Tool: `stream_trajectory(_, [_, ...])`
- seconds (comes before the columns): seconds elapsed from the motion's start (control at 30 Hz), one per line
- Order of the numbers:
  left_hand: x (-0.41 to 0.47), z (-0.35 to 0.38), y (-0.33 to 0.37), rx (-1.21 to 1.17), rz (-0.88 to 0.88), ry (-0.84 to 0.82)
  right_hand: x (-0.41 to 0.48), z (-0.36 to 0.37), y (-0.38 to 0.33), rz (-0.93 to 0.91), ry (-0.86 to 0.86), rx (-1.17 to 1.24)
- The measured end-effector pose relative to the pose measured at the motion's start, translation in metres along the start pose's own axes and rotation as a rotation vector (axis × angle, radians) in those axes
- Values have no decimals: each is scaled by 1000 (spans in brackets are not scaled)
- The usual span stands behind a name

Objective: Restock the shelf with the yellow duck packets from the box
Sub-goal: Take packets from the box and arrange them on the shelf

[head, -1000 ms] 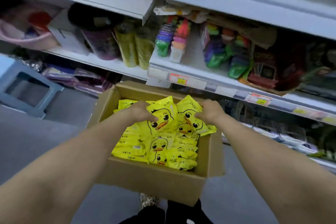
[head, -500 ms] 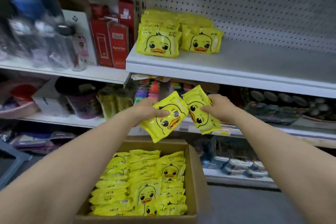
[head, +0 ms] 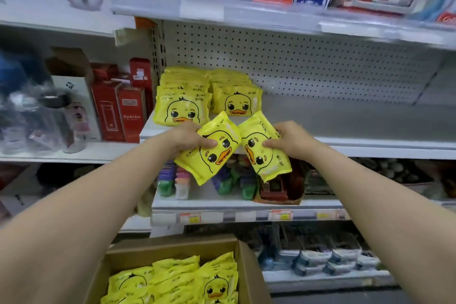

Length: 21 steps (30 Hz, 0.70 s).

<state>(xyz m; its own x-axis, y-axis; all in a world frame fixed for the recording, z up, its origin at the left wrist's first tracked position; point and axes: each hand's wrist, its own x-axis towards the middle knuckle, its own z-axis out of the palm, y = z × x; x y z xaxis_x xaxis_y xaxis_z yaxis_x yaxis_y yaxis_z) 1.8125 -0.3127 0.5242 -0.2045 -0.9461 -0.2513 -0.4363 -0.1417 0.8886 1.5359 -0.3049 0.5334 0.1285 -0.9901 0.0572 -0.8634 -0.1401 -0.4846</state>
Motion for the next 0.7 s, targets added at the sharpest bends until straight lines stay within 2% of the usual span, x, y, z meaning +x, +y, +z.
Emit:
stream_trajectory(0.27, [55, -15, 82, 153, 77, 89, 40, -39, 21, 62, 73, 41])
stream_trajectory(0.4, [92, -14, 114, 347, 148, 121, 60, -61, 36, 71, 87, 12])
stream_trajectory(0.5, [117, -14, 134, 597, 197, 157, 72, -79, 46, 44, 105, -30])
stream_trajectory(0.7, [156, -10, 139, 760, 234, 121, 99, -115, 63, 51, -53, -198])
